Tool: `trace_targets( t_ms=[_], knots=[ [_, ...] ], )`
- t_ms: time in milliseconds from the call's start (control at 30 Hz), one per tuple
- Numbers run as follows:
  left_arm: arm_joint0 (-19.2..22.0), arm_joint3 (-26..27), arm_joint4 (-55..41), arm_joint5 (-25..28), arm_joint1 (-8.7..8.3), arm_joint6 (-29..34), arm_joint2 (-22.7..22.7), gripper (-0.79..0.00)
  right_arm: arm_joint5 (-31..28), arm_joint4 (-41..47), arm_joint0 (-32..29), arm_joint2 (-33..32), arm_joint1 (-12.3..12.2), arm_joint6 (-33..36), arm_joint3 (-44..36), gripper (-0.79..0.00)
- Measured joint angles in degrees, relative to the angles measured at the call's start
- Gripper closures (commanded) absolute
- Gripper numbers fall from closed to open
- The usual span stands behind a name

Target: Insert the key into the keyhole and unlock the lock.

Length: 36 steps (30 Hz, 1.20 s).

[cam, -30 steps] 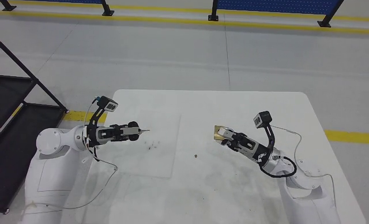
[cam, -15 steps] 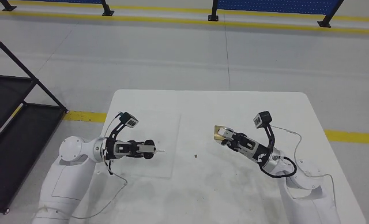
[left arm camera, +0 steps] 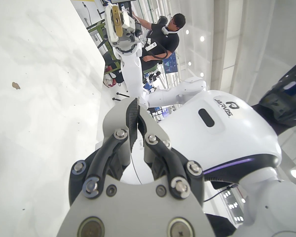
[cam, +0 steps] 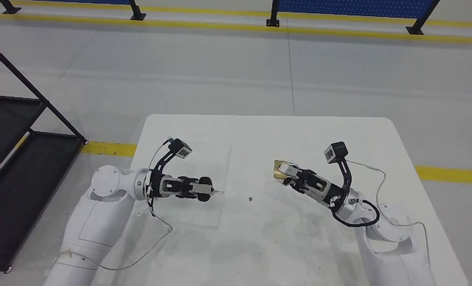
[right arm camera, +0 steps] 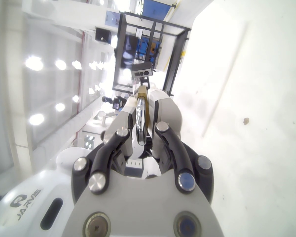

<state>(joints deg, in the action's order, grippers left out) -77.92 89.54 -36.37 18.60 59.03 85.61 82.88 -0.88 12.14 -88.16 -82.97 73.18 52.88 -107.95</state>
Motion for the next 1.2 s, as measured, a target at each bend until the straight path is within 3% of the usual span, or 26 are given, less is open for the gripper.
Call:
trace_targets(
  t_ms=[567, 1033, 1200],
  knots=[
    [9.12, -2.09, 6.23, -1.76, 1.64, -10.68, -10.84, 0.000, 0.00, 0.00, 0.00, 0.00, 0.00, 0.00, 0.00, 0.000],
    [9.50, -2.37, 6.57, -2.98, 1.74, -11.50, -11.92, 0.000, -0.02, -0.04, -0.01, 0.01, 0.00, -0.04, -0.01, 0.000],
    [8.79, -1.86, 6.42, -2.91, 1.74, -13.00, -11.77, 0.000, -0.86, -4.05, -0.67, 1.54, -0.29, -1.49, -0.80, 0.000]
  ],
)
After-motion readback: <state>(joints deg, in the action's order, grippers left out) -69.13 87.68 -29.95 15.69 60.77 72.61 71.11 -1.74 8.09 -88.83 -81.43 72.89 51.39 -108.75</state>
